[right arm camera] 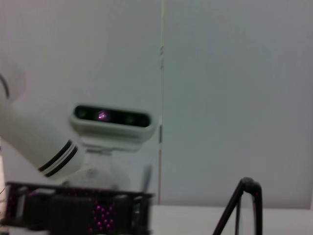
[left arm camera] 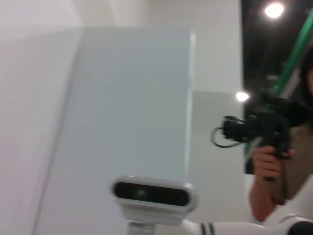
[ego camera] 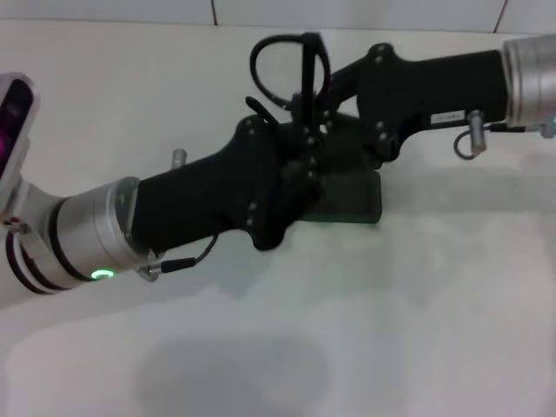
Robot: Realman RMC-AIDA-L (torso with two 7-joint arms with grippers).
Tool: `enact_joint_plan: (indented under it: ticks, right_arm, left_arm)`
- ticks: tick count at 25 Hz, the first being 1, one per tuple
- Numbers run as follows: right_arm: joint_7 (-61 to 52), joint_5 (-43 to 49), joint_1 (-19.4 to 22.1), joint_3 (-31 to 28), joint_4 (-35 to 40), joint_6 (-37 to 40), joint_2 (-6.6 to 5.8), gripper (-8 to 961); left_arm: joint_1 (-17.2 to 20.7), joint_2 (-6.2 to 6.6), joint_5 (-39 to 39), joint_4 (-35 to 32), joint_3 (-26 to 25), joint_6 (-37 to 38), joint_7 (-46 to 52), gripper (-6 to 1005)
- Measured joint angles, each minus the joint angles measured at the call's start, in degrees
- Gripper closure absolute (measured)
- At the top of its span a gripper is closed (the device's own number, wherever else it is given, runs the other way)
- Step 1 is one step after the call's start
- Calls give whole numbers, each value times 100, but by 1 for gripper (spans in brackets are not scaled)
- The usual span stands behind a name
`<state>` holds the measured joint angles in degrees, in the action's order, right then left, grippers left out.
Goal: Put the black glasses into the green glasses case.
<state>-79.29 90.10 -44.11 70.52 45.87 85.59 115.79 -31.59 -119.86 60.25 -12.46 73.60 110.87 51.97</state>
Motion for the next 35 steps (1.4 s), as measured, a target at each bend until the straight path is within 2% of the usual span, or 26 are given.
enact_joint_plan:
  ticks: [10, 31, 35]
  right_arm:
    - [-12, 6, -81, 236, -9, -37, 4, 866]
    - [16, 17, -28, 383, 27, -113, 14, 866]
    - [7, 16, -26, 383, 35, -113, 13, 866]
  left_arm:
    - [14, 0, -190, 67, -4, -471, 422, 976]
    - [76, -3, -198, 76, -4, -467, 446, 975]
    - [209, -3, -270, 33, -4, -322, 446, 975]
